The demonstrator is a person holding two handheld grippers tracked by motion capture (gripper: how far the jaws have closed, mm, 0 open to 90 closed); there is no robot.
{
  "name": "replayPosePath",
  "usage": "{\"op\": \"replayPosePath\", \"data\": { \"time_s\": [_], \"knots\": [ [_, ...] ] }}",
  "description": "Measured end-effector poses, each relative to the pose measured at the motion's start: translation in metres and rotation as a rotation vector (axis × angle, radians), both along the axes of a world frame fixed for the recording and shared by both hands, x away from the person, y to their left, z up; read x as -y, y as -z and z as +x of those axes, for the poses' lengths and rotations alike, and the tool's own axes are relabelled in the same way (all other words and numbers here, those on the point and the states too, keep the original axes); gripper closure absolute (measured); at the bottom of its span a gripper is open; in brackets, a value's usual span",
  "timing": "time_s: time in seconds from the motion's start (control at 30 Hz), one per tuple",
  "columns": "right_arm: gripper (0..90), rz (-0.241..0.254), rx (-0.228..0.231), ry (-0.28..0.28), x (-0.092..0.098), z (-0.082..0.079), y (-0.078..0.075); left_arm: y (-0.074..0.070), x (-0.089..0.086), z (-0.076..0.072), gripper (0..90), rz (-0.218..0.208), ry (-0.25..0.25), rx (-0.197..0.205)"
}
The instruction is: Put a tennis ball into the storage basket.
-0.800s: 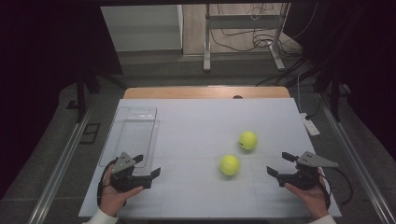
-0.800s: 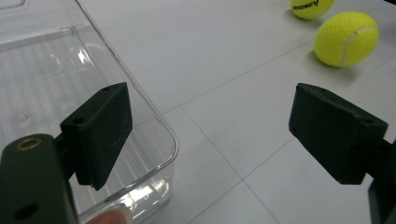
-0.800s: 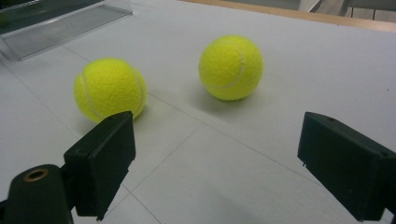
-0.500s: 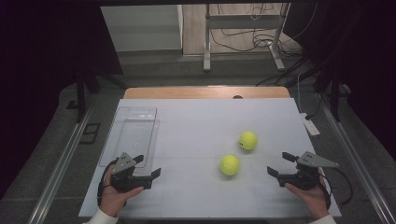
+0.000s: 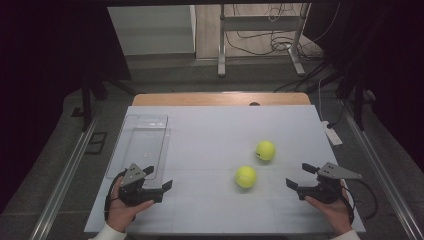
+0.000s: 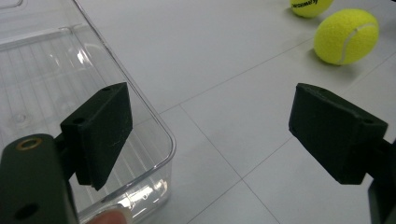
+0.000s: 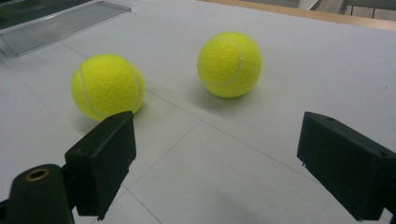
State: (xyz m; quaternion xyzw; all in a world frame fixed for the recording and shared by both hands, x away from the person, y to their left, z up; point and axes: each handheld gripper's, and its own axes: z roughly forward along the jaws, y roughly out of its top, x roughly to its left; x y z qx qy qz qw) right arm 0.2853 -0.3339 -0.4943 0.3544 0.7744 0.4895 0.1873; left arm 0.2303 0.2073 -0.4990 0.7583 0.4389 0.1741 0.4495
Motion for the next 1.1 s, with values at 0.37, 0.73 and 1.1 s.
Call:
{"op": "replayPosePath", "data": {
  "time_s": [0.37,0.73,1.1],
  "knots": [
    [12.1,0.034,-0.021,0.020,0.003,0.002,0.001,-0.004,0.009,0.002,14.7,0.001,-0.005,-0.005],
    [12.2,0.015,-0.046,0.018,-0.003,0.000,0.007,-0.014,0.019,0.002,14.6,0.000,-0.014,0.014],
    [12.2,0.004,-0.054,0.021,-0.005,0.002,0.009,-0.019,0.025,0.004,14.7,-0.004,0.007,0.023]
  ]
}}
